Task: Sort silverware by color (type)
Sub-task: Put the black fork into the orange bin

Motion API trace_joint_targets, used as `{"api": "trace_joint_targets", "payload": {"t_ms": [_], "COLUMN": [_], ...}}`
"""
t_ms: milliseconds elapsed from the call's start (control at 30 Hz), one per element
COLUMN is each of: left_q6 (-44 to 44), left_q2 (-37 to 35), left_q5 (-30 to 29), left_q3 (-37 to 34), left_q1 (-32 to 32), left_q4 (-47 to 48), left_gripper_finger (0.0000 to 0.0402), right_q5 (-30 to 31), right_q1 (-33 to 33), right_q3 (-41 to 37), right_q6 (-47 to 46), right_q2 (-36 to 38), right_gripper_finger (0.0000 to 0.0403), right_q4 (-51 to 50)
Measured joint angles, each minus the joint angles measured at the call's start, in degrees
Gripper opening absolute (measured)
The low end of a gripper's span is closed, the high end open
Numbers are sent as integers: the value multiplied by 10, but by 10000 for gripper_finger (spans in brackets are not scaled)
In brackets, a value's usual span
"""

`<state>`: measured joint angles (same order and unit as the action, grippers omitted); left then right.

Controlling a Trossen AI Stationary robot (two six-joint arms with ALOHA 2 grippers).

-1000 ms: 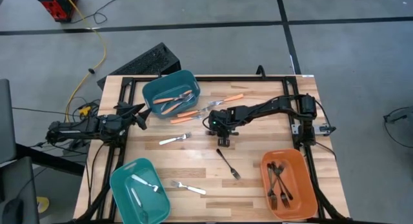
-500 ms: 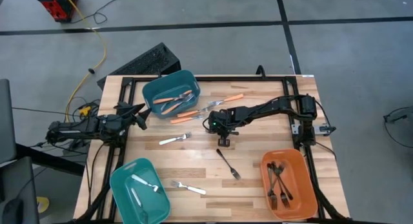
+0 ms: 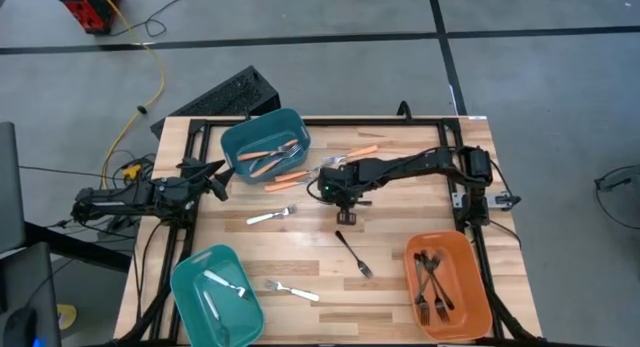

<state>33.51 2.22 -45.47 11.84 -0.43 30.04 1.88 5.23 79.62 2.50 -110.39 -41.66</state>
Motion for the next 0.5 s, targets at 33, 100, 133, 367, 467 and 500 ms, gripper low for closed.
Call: {"api": "trace_joint_targets", "payload": {"t_ms": [33,100,133,367,467,500], "left_q6": [-1,-3,-3,-8,-13,-13], "left_q2": [0,0,0,0,0,0], "left_q5": [0,-1,-2,-2,-2,-2], "left_q3": [0,0,0,0,0,0], "left_q1": [0,0,0,0,0,0], "left_q4": [0,0,0,0,0,0], "left_gripper_finger": [235,235,235,235,235,235], "right_q5": [0,3,4,4,4,4], "right_q1": [0,0,0,-5,-10,-11], "right_q3": [10,26,35,95,117,125], "right_q6": [6,10,10,34,41,41], "right_q2": [0,0,0,0,0,0], "right_gripper_finger": [22,22,22,30,27,25], "right_q4": [-4,-16,-28,-92,-108,-116]}}
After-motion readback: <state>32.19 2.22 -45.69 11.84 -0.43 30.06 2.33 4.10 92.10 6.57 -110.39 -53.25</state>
